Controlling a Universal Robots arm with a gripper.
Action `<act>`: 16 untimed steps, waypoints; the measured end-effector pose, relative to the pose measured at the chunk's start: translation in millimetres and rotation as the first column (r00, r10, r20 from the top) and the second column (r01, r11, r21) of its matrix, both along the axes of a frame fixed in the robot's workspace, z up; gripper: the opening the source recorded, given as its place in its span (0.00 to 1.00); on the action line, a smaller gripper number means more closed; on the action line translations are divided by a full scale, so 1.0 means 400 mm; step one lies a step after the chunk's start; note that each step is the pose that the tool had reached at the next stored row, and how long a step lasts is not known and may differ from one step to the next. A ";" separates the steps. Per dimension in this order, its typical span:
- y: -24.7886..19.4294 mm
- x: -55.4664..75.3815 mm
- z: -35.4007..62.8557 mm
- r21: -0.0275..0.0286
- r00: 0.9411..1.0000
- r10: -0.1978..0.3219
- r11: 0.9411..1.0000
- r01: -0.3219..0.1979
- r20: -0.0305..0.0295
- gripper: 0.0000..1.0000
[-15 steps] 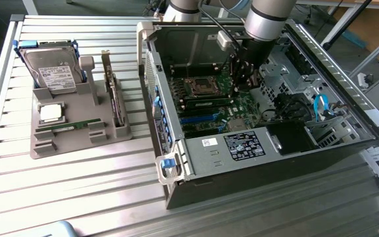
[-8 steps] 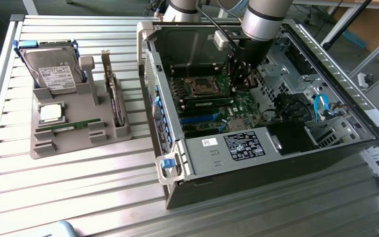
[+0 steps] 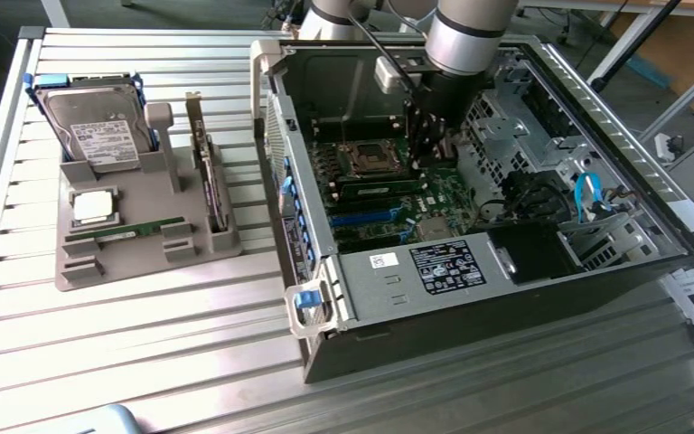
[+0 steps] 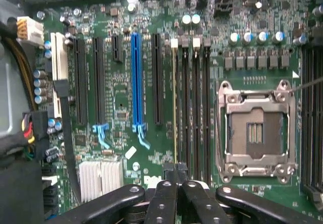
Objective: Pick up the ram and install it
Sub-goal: 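Press down the ram until it locks into place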
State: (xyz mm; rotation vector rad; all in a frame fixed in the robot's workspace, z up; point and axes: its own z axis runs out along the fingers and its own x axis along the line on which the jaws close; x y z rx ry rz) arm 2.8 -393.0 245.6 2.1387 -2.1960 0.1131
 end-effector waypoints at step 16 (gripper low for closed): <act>0.000 -0.060 0.000 0.000 1.000 0.000 1.000 0.000 0.005 0.11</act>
